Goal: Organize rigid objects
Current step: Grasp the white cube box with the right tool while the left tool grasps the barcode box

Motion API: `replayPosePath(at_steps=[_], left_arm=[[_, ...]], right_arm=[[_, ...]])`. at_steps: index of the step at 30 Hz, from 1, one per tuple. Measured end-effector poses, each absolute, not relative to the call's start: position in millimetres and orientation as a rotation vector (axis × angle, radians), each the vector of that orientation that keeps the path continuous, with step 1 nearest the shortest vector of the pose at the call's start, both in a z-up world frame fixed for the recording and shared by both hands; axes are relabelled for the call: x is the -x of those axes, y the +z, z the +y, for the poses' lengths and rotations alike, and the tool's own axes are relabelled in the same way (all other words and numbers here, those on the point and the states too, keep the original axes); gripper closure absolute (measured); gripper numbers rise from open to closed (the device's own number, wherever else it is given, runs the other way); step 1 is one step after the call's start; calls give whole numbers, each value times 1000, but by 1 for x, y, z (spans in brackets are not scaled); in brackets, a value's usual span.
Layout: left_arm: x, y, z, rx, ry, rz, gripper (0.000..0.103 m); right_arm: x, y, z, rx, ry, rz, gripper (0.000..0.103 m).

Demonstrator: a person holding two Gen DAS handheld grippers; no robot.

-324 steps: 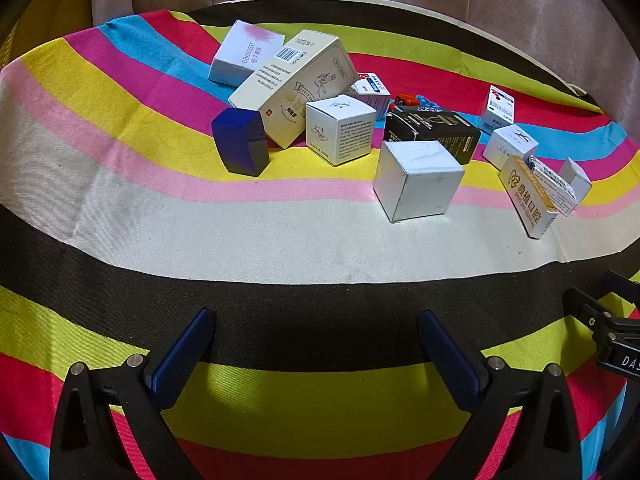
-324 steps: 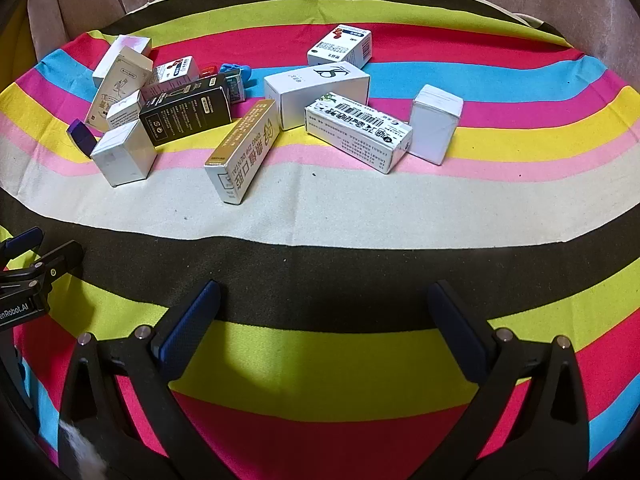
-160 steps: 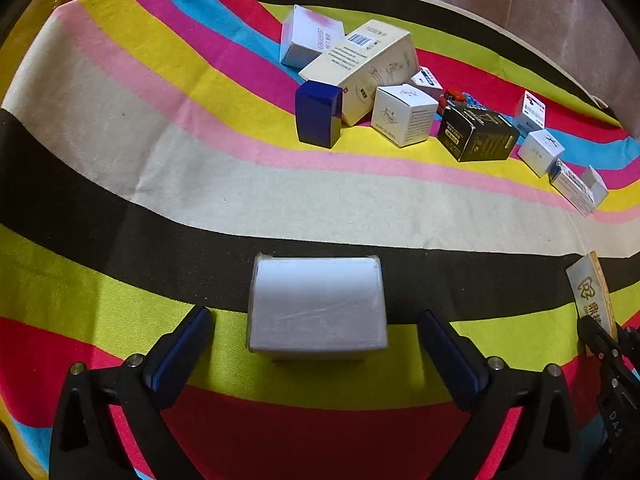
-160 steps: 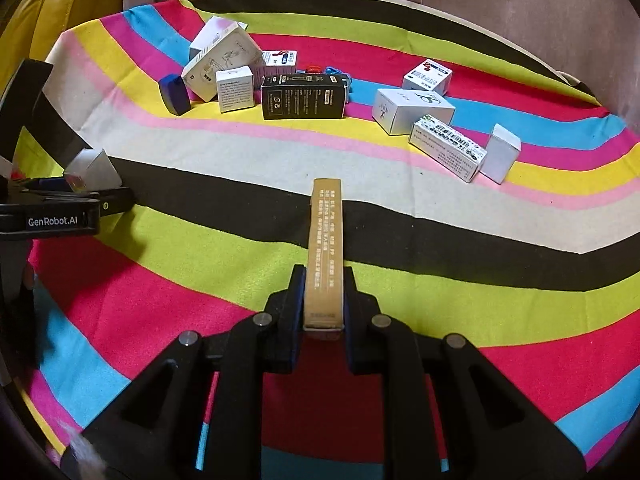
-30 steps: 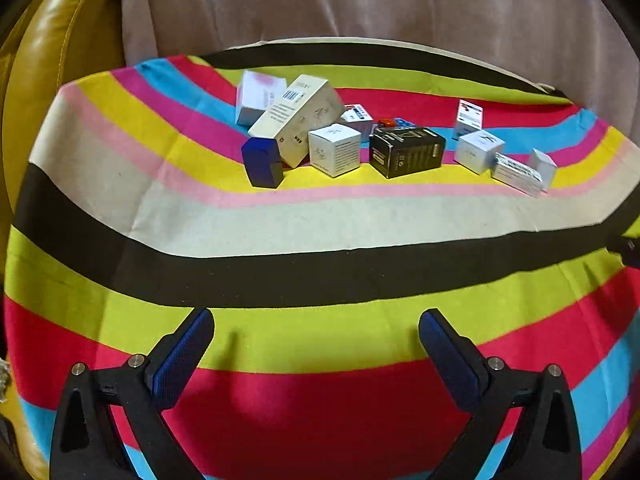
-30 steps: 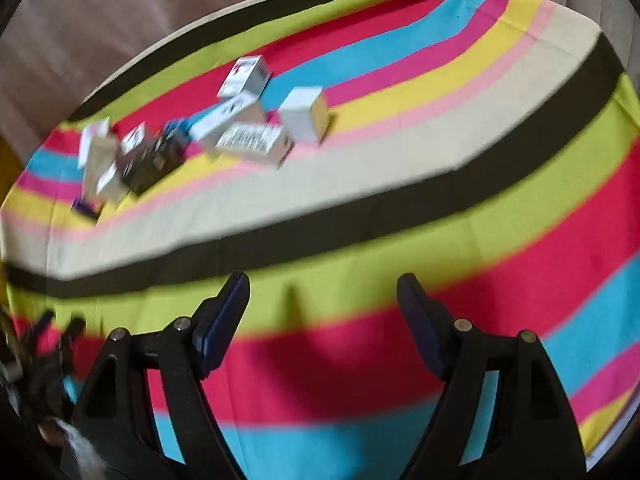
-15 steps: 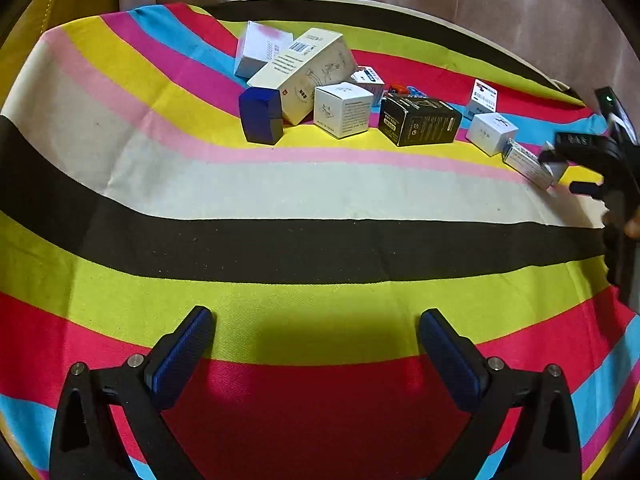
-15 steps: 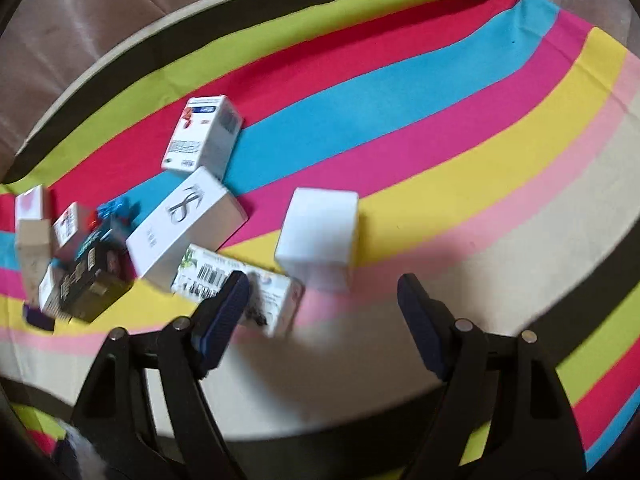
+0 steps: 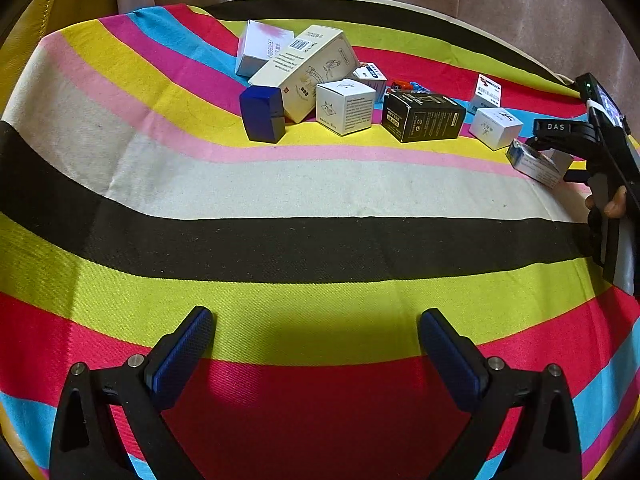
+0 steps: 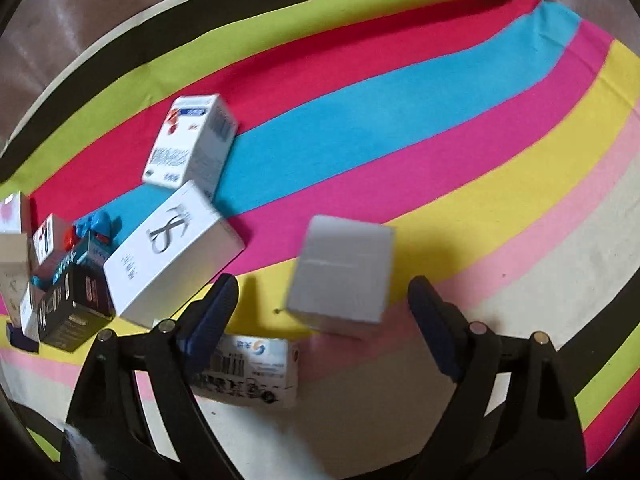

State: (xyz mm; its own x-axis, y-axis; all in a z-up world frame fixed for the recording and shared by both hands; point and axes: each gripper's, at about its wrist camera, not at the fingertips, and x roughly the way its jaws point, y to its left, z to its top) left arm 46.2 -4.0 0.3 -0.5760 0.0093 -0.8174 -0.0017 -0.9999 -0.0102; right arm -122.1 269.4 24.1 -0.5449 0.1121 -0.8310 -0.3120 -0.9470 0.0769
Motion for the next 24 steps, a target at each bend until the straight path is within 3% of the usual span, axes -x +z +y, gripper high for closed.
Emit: replayPosePath(at_steps=[5, 8, 10, 11, 12, 15, 24], left_arm=[[-46, 0, -4, 1444, 2783, -13, 0], [-46, 0, -4, 1444, 2783, -13, 0], [-46, 0, -4, 1443, 2783, -12, 0], [-46, 0, -4, 1443, 2783, -12, 0], [-46, 0, -4, 1443, 2783, -12, 0], [-45, 0, -4, 1443, 2782, -11, 0], [-44, 0, -5, 1442, 2780, -9, 0]], right_arm=[[126, 18, 246, 1389, 2573, 92, 14], [126, 16, 250, 1412, 2580, 100, 15], [121, 17, 256, 1407, 2592, 117, 29], [119, 19, 258, 1405, 2603, 112, 50], [116, 21, 261, 1417, 2612, 125, 62], [105, 23, 272, 1447, 2651, 233, 62], [42, 38, 281, 1392, 2745, 321, 62]])
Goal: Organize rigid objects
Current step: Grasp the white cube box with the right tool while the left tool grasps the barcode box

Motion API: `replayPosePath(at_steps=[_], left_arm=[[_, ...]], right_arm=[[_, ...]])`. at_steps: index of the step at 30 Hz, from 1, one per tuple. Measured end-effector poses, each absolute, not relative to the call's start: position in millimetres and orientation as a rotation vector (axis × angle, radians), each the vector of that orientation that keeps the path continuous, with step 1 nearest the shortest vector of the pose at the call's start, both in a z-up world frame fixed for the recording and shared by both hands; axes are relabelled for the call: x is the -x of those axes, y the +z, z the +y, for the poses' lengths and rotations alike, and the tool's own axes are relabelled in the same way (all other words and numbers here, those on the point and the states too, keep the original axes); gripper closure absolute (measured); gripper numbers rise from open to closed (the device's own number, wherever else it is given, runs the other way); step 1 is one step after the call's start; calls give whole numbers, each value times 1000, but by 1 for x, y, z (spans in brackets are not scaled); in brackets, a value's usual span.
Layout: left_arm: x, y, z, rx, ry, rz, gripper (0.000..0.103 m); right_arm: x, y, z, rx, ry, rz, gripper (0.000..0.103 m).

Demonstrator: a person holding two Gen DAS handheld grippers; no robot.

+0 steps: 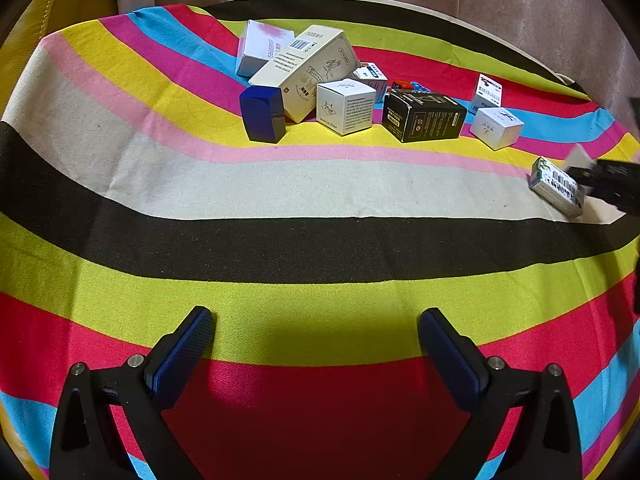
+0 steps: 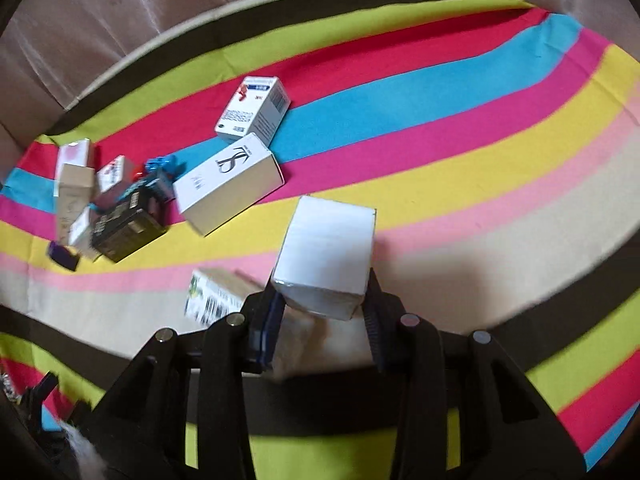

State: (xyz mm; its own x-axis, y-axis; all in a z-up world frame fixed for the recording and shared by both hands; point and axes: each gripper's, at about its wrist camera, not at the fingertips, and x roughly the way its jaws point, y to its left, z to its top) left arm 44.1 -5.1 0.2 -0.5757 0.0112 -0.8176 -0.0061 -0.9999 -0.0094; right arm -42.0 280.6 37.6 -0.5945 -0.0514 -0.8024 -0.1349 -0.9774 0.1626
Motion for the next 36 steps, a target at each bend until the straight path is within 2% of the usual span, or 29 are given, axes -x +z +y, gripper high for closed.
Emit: replayPosePath(at_steps=[8, 12, 17, 20, 26, 29, 30, 32, 33, 34, 36], left_arm=[[-40, 2, -3, 1511, 2752, -60, 0], [-30, 15, 27, 1507, 2599, -336, 0], [10, 30, 94, 1483, 2510, -567, 0], [46, 35, 140, 1498, 2532, -640, 0], [90, 27, 199, 1570, 2626, -557, 0], [102, 14, 217, 1651, 2632, -431, 2], [102, 13, 222, 1659, 2645, -338, 5], [94, 13, 227, 1648, 2649, -175, 22], [85, 15, 225, 1616, 2653, -106, 41], [75, 16, 219, 1581, 2644, -76, 55], [59, 18, 199, 1548, 2622, -75, 68]], right_arm=[[-2, 34, 298, 1369, 2689, 278, 62], [-18, 31, 312, 1374, 2663, 286, 62], [-28, 28, 313, 1349, 2674, 239, 62], [-35, 27, 315, 1317, 2698, 243, 61], [-44, 27, 321, 1274, 2736, 307, 61], [-45, 26, 324, 1256, 2749, 346, 61], [-45, 26, 324, 1253, 2750, 348, 61], [-45, 26, 323, 1250, 2751, 350, 61], [-44, 26, 323, 1249, 2752, 353, 61], [-44, 26, 323, 1248, 2752, 356, 61], [-44, 26, 324, 1245, 2755, 371, 61]])
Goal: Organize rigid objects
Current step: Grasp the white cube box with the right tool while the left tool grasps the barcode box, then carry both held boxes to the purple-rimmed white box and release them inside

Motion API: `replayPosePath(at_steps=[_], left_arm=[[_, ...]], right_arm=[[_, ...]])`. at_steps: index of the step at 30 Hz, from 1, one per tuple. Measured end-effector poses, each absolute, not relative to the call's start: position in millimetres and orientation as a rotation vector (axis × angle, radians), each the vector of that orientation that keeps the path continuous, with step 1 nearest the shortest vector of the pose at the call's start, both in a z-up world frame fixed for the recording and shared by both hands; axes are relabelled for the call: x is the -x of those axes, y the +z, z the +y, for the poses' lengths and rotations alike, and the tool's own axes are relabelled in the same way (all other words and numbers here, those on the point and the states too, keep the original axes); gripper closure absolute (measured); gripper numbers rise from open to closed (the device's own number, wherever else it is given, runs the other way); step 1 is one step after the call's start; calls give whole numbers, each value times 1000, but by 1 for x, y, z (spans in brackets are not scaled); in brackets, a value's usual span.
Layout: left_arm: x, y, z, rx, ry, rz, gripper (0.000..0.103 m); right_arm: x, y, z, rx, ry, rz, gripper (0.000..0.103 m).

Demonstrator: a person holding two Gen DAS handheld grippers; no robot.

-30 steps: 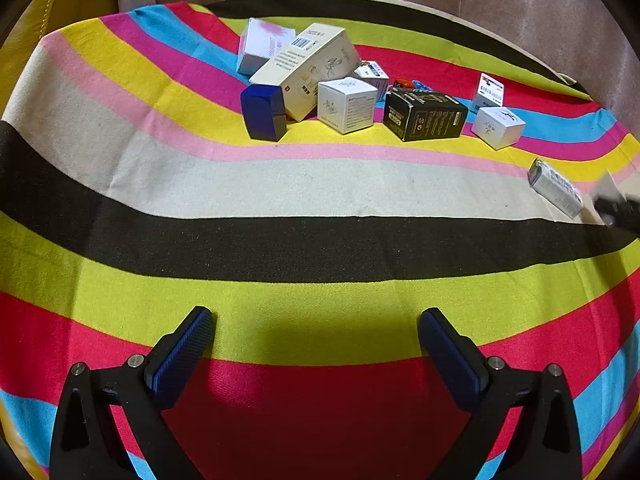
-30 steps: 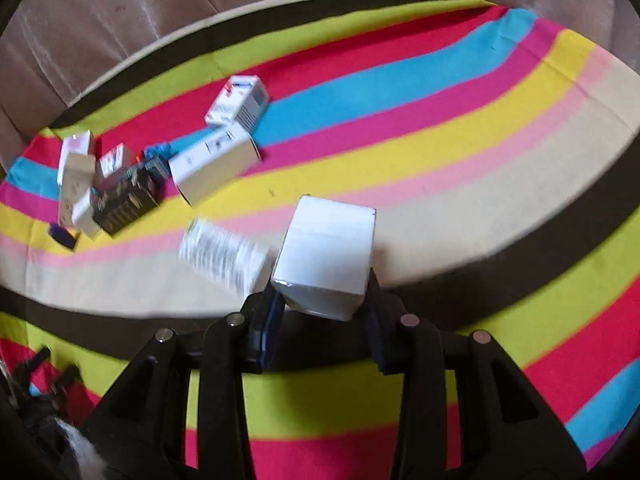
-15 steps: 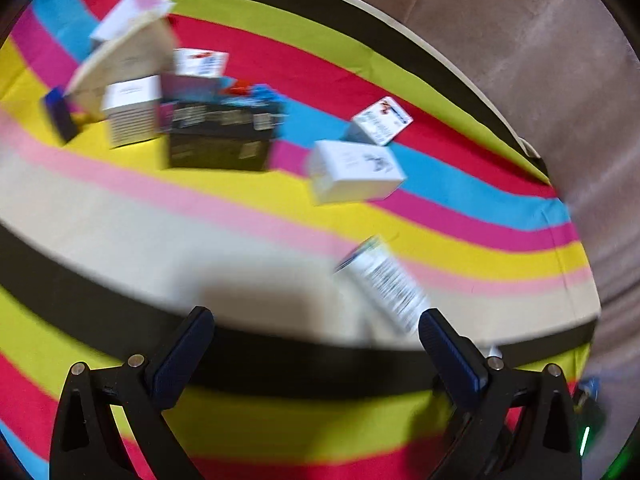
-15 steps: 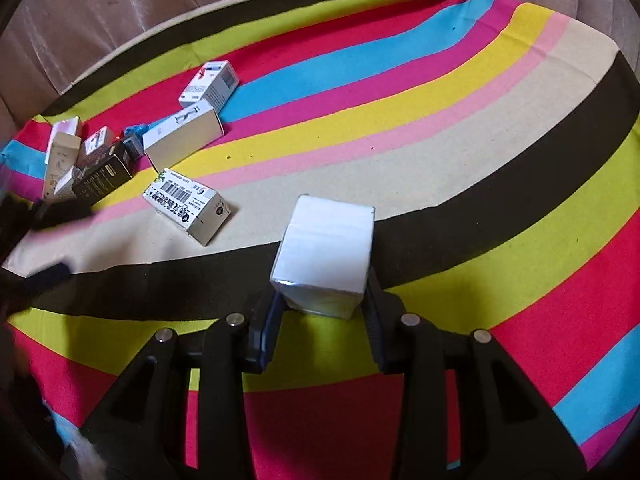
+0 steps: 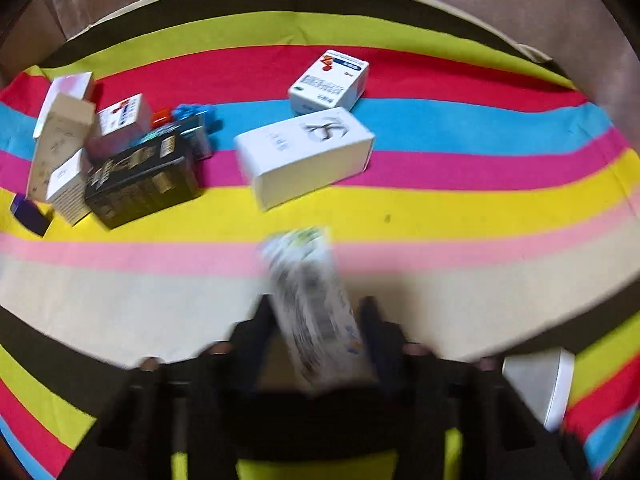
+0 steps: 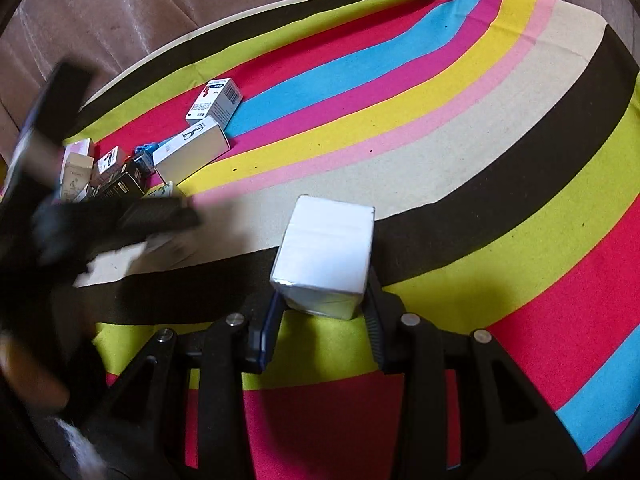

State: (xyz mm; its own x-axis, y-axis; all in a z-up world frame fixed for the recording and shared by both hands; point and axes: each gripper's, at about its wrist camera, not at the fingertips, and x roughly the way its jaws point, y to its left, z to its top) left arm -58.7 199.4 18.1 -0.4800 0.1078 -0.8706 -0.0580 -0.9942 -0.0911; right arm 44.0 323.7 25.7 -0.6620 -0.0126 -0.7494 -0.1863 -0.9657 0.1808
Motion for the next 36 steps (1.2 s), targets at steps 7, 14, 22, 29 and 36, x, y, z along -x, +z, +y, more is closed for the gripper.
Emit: replayPosePath(at_steps=[7, 14, 22, 29, 36], left_arm=[[25, 18, 140, 1431, 2618, -2, 68], [38, 19, 144, 1403, 2633, 26, 67], [32, 18, 153, 1318, 2699, 136, 69], [-7, 20, 101, 1296, 2765, 177, 69], [-29, 20, 46, 1329, 2823, 97, 68]], right_arm=[[-45, 24, 321, 1243, 2751, 364, 61], [-44, 23, 324, 1241, 2771, 408, 56], [-44, 23, 322, 1244, 2787, 415, 51], [-38, 23, 318, 1238, 2741, 399, 50], [-27, 23, 304, 1270, 2644, 244, 65]])
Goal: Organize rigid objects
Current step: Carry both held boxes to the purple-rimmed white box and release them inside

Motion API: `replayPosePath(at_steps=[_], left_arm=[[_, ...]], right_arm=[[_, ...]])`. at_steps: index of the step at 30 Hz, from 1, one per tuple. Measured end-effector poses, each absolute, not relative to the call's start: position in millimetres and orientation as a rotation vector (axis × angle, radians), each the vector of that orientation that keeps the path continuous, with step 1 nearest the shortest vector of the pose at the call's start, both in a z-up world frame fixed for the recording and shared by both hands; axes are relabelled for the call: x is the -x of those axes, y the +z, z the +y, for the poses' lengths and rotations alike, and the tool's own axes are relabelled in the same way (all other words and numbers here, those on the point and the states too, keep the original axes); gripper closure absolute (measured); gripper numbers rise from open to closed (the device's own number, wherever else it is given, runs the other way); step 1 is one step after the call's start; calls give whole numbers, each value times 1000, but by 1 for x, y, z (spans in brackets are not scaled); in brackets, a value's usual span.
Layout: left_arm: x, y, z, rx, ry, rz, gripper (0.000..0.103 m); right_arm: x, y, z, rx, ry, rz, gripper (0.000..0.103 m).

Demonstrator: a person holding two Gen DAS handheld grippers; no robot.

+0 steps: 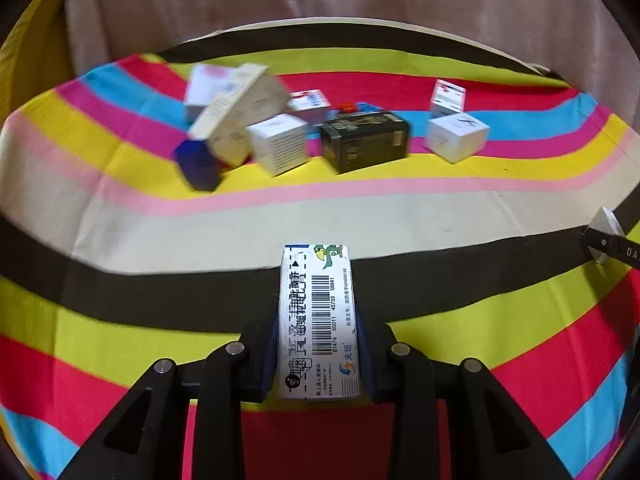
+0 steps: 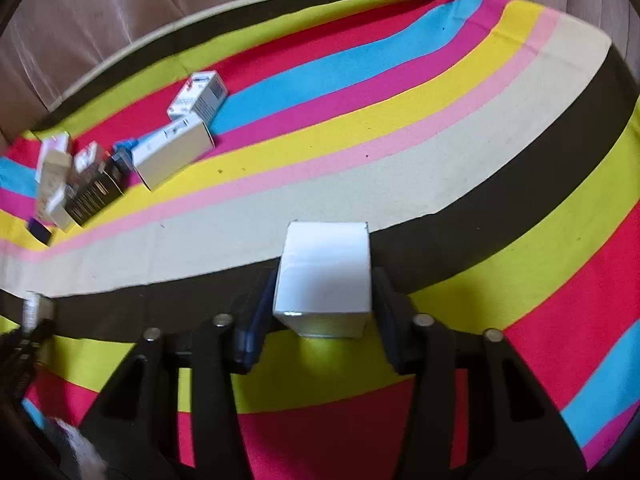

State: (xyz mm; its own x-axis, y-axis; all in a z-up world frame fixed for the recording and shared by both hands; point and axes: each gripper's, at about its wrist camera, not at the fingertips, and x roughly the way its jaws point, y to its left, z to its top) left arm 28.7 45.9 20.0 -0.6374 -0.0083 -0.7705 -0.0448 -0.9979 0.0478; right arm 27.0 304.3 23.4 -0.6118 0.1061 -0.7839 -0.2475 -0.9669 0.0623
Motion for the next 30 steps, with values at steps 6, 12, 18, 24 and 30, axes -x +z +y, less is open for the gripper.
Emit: replayPosePath(at_steps=[6, 12, 18, 24, 30], left_arm=[[-30, 18, 29, 1347, 2834, 0, 68], [-30, 16, 28, 1343, 2831, -4, 68], [-29, 16, 28, 1341, 2829, -7, 68], [-28, 16, 28, 1341, 2828, -6, 68], [-35, 18, 23, 1341, 2828, -37, 68]], right_arm=[[-41, 27, 248, 1369, 2761, 148, 65], [-53, 26, 184, 1378, 2840, -50, 65], [-55, 25, 152, 1405, 2848, -134, 65], [-61, 26, 145, 1425, 2823, -157, 65], [-74, 31, 141, 1435, 2814, -168, 65]])
